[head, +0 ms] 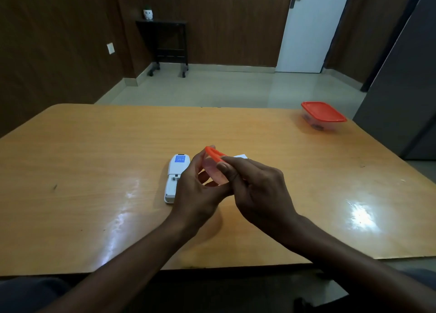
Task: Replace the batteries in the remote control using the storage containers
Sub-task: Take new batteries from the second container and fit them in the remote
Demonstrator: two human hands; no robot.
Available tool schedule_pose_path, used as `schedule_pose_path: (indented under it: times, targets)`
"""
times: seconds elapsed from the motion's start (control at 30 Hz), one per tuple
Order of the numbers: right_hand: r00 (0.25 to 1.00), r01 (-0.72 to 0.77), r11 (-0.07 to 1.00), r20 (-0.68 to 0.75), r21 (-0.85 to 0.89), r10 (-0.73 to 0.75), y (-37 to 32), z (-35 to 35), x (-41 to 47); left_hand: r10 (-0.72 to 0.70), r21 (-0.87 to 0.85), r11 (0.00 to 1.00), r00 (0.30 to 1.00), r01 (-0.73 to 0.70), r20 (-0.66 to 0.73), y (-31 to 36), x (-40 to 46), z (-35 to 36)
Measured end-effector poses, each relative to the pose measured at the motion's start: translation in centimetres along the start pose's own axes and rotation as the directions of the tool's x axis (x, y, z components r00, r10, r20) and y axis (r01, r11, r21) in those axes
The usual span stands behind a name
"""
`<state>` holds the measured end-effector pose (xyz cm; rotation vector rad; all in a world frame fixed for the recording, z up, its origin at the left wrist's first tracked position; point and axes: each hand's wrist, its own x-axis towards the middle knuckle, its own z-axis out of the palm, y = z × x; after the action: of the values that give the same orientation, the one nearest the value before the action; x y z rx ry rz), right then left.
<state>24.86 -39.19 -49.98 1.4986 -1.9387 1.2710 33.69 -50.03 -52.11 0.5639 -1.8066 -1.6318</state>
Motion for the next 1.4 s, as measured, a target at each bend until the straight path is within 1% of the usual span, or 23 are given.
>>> schedule_pose_path:
  times: [0.13,0.3,0.37,0.43,0.5,0.57,0.63,0.67,0.73,0.77,0.8,0.83,0.87,0.9,0.93,0.97,1.0,1.03,1.13,1.2,1.33,1.37,1.4]
  targets:
    - [0.999,-0.011,1.000,-0.049,0.003,0.011,0.0,-1.0,1.1,0.047,0.068,0.996,0.999,-0.049,0.025,0.0,-0.2,-0.3]
    - [0.999,0.024,0.999,-0.038,-0.039,-0.026,0.1,-0.9,1.6,0.055,0.064,0.996,0.998,-0.056,0.021,0.3,-0.2,-0.3]
    - [0.994,-0.034,0.998,-0.109,-0.045,0.029,0.5,-1.4,2.2,0.067,0.040,0.997,0.998,-0.067,0.019,0.6,-0.2,-0.5]
    - [0.971,-0.162,0.987,-0.179,0.006,0.161,1.6,-2.4,3.3,0.076,0.042,0.996,0.997,-0.077,0.015,0.7,-0.2,-0.5]
    - [0.949,-0.255,0.967,-0.185,0.023,0.254,3.0,-3.3,4.2,0.086,0.059,0.995,0.996,-0.086,0.007,0.8,-0.2,-0.4]
    - [0.961,-0.244,0.968,-0.149,-0.063,0.233,4.3,-3.5,4.4,0.094,0.064,0.994,0.995,-0.092,-0.020,0.6,-0.1,-0.3]
    - [0.974,-0.215,0.954,-0.114,-0.209,0.195,5.7,-3.3,4.1,0.092,0.071,0.994,0.994,-0.088,-0.060,0.2,0.2,-0.4]
    - [0.973,-0.223,0.940,-0.122,-0.258,0.197,6.4,-3.3,4.0,0.085,0.064,0.995,0.993,-0.079,-0.084,0.0,0.4,-0.5]
    - [0.947,-0.309,0.915,-0.171,-0.260,0.271,7.7,-3.4,4.0,0.064,0.041,0.997,0.991,-0.060,-0.122,-0.2,0.7,-0.6]
    - [0.917,-0.388,0.893,-0.195,-0.228,0.349,8.0,-3.6,4.1,0.055,0.027,0.998,0.990,-0.052,-0.131,-0.3,0.9,-0.5]
    - [0.864,-0.493,0.855,-0.205,-0.159,0.460,8.4,-3.8,4.1,0.044,0.009,0.999,0.990,-0.043,-0.136,-0.3,1.0,-0.5]
    - [0.783,-0.609,0.791,-0.195,-0.050,0.591,8.7,-4.0,4.2,0.035,-0.007,0.999,0.990,-0.036,-0.139,-0.4,1.0,-0.5]
    - [0.668,-0.723,0.685,-0.163,0.091,0.726,9.2,-4.0,4.2,0.031,-0.016,0.999,0.989,-0.034,-0.142,-0.4,1.1,-0.5]
    - [0.533,-0.803,0.543,-0.110,0.246,0.839,9.7,-4.0,4.3,0.031,-0.018,0.999,0.989,-0.034,-0.144,-0.5,1.1,-0.4]
    - [0.408,-0.839,0.393,-0.044,0.377,0.912,10.3,-3.9,4.4,0.030,-0.014,0.999,0.989,-0.033,-0.146,-0.6,1.1,-0.4]
    - [0.311,-0.838,0.266,0.016,0.477,0.950,10.9,-3.8,4.4,0.028,-0.007,1.000,0.989,-0.030,-0.146,-0.8,1.0,-0.4]
    - [0.240,-0.824,0.174,0.054,0.540,0.969,11.6,-3.6,4.5,0.025,0.001,1.000,0.990,-0.025,-0.142,-0.9,1.0,-0.4]
    - [0.194,-0.808,0.115,0.077,0.578,0.978,12.0,-3.4,4.4,0.020,0.010,1.000,0.991,-0.019,-0.133,-1.1,0.9,-0.4]
    - [0.143,-0.816,0.044,0.126,0.577,0.982,12.8,-2.2,3.9,0.013,0.046,0.999,0.995,-0.009,-0.104,-1.4,0.7,-0.5]
    - [0.140,-0.854,0.050,0.137,0.518,0.981,12.9,-1.7,3.7,0.019,0.093,0.996,0.996,-0.011,-0.082,-1.7,0.7,-0.5]
    - [0.197,-0.920,0.144,0.110,0.364,0.974,11.8,-1.5,4.0,0.003,0.182,0.983,0.998,0.007,-0.055,-2.4,0.4,-0.1]
    - [0.226,-0.931,0.183,0.105,0.317,0.968,10.9,-1.4,4.0,-0.002,0.198,0.980,0.999,0.012,-0.047,-2.6,0.2,0.0]
    - [0.276,-0.934,0.244,0.097,0.261,0.956,10.1,-1.4,3.8,-0.003,0.219,0.976,0.999,0.012,-0.043,-2.8,0.1,0.2]
